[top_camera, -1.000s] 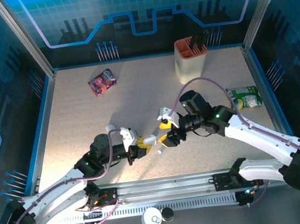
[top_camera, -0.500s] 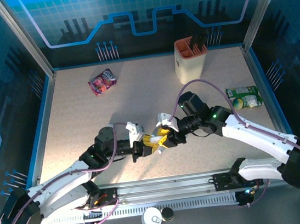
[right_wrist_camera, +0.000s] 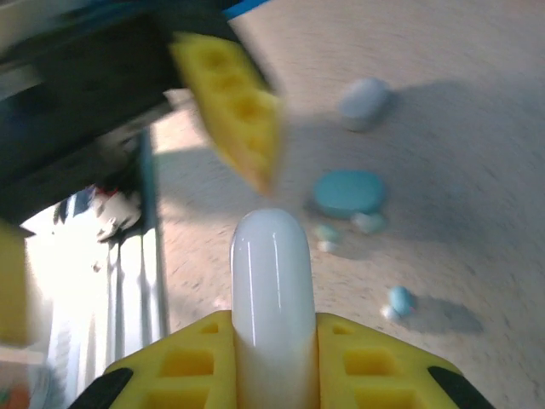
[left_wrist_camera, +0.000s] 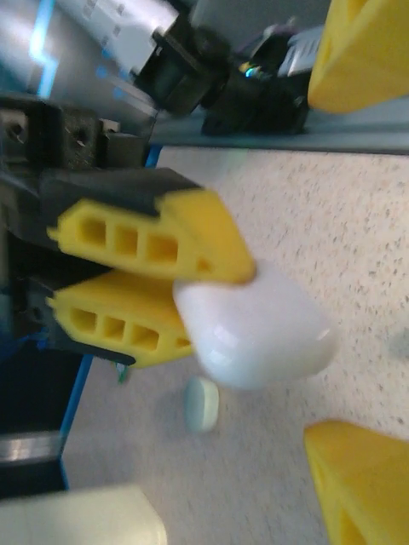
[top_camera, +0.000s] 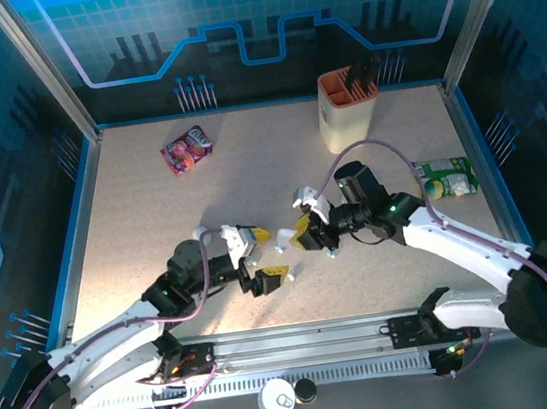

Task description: Insert the wireless bluetooth earbuds into the charging case

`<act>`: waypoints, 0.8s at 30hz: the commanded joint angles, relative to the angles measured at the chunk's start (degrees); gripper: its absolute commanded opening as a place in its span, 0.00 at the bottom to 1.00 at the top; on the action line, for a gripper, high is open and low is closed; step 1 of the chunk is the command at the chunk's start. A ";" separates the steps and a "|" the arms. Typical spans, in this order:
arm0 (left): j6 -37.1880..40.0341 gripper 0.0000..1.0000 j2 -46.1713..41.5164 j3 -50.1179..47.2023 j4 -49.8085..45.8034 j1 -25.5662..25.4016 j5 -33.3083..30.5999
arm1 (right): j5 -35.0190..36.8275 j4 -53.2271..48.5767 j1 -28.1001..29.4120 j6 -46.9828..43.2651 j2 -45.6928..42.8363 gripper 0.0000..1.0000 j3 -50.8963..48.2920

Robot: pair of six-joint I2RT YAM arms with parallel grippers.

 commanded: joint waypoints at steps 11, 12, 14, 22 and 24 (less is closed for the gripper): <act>0.18 0.99 -1.49 2.92 -17.28 -0.14 -27.33 | 10.69 15.67 -7.11 29.98 27.04 0.12 6.80; -0.58 0.99 -1.07 3.44 -18.76 -0.20 -29.41 | 10.56 16.18 -7.15 30.61 29.24 0.12 7.92; -1.38 0.99 -0.33 4.53 -21.59 -0.07 -32.11 | 10.33 16.92 -7.35 31.47 32.52 0.12 9.97; -1.96 0.98 5.95 11.45 -30.05 3.61 -31.64 | 10.81 16.02 -9.19 32.54 45.51 0.14 21.05; -1.94 0.98 8.62 14.05 -33.55 5.18 -30.85 | 10.97 15.56 -9.61 32.14 48.59 0.15 24.14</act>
